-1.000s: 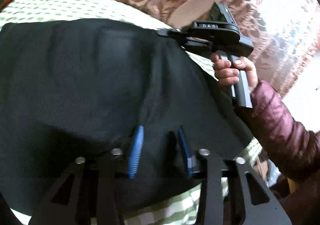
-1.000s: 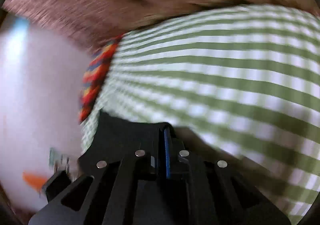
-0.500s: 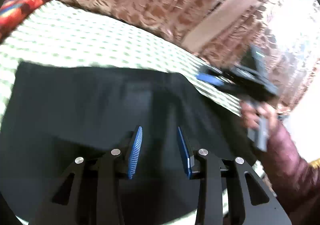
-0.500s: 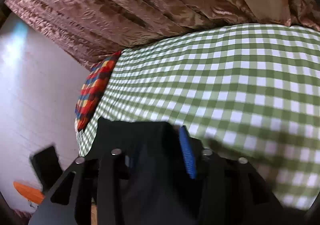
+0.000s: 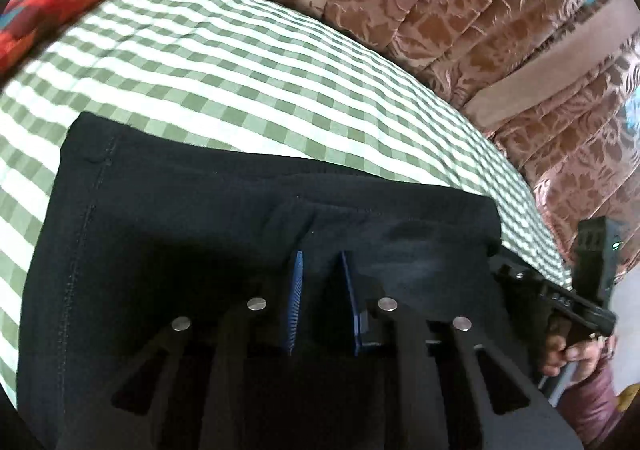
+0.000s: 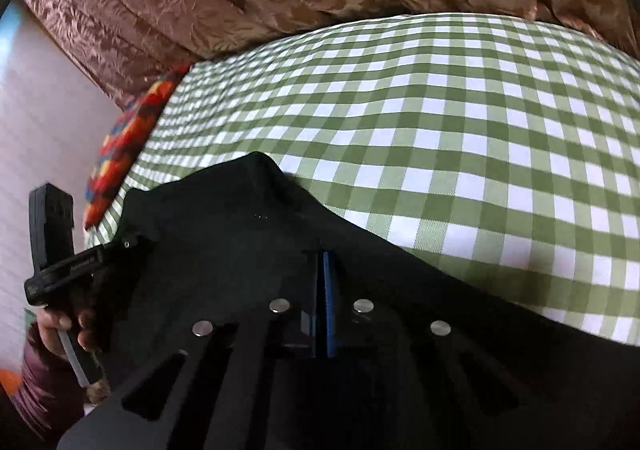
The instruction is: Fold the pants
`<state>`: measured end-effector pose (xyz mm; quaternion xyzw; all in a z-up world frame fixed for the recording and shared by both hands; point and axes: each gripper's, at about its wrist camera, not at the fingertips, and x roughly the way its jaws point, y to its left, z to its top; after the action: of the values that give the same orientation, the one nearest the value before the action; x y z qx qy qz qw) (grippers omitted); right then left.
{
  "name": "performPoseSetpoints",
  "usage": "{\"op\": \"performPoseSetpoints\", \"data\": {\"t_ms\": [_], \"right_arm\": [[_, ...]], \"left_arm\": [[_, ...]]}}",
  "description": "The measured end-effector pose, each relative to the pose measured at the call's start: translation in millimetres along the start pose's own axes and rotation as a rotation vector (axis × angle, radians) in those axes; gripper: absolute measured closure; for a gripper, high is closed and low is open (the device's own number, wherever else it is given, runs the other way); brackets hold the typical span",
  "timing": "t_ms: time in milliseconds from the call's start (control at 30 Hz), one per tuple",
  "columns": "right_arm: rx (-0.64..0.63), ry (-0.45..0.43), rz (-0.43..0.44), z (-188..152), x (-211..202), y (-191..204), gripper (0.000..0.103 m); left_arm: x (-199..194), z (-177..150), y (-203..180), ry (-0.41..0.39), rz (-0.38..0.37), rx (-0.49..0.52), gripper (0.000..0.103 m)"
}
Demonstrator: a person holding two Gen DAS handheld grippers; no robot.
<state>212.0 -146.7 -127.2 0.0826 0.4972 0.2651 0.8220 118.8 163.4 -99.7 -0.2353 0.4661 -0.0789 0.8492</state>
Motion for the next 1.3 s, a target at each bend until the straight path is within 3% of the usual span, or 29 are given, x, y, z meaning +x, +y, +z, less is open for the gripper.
{"op": "performPoseSetpoints", "data": {"t_ms": [33, 67, 133, 233, 300, 433, 600, 700, 733, 800, 900, 967, 1033, 1067, 1167, 1200, 1300], "right_arm": [[0.004, -0.004, 0.007, -1.2, -2.6, -0.9, 0.103], [0.009, -0.009, 0.013, -2.4, -5.8, -1.6, 0.101], [0.016, -0.024, 0.020, -4.2, -13.6, 0.6, 0.095], [0.016, -0.071, 0.029, -9.7, -35.1, 14.2, 0.072], [0.007, -0.092, 0.061, -13.8, -47.0, 25.2, 0.072], [-0.018, -0.094, 0.131, -33.5, -61.1, 48.7, 0.067], [-0.036, -0.066, 0.165, -55.9, -58.5, 71.3, 0.064], [-0.043, -0.040, 0.156, -65.9, -49.7, 76.0, 0.062], [-0.040, -0.030, 0.153, -69.8, -47.7, 76.2, 0.062], [-0.041, -0.019, 0.141, -74.5, -44.8, 76.2, 0.061], [-0.036, -0.013, 0.137, -79.2, -42.4, 75.8, 0.061], [-0.029, -0.010, 0.137, -80.8, -40.1, 74.7, 0.060], [-0.023, 0.000, 0.136, -83.0, -35.9, 71.9, 0.060], [-0.019, 0.003, 0.137, -84.4, -33.3, 69.2, 0.060], [-0.017, 0.003, 0.134, -84.4, -31.9, 65.8, 0.063], [-0.019, 0.003, 0.133, -84.4, -32.8, 66.2, 0.063], [-0.021, 0.001, 0.137, -85.4, -31.4, 64.9, 0.063]], "left_arm": [[-5.6, -1.8, -1.7, -0.006, -0.011, -0.008, 0.079], [-14.7, -4.2, -2.7, -0.021, -0.025, -0.017, 0.062], [-41.6, -8.0, 2.8, -0.086, -0.024, -0.045, 0.051], [-91.3, -14.0, 28.2, -0.176, -0.031, -0.137, 0.050], [-129.7, -25.2, 56.7, -0.234, 0.008, -0.218, 0.043], [-174.2, -52.9, 101.4, -0.272, 0.060, -0.357, 0.043], [-183.0, -90.9, 119.6, -0.247, 0.022, -0.459, 0.041], [-175.6, -104.0, 115.9, -0.240, -0.049, -0.498, 0.039], [-175.7, -106.0, 111.0, -0.255, -0.027, -0.498, 0.039], [-176.9, -104.9, 102.1, -0.277, -0.018, -0.477, 0.043], [-172.4, -95.4, 85.9, -0.267, 0.001, -0.404, 0.056], [-162.5, -90.3, 78.3, -0.225, 0.068, -0.354, 0.086], [-156.5, -87.9, 73.2, -0.228, 0.136, -0.299, 0.097], [-159.8, -85.1, 70.4, -0.277, 0.157, -0.273, 0.098], [-179.4, -75.6, 62.0, -0.404, 0.115, -0.210, 0.098], [-180.1, -74.6, 58.6, -0.395, 0.136, -0.181, 0.098], [-156.5, -83.0, 74.9, -0.246, 0.207, -0.186, 0.098]]}}
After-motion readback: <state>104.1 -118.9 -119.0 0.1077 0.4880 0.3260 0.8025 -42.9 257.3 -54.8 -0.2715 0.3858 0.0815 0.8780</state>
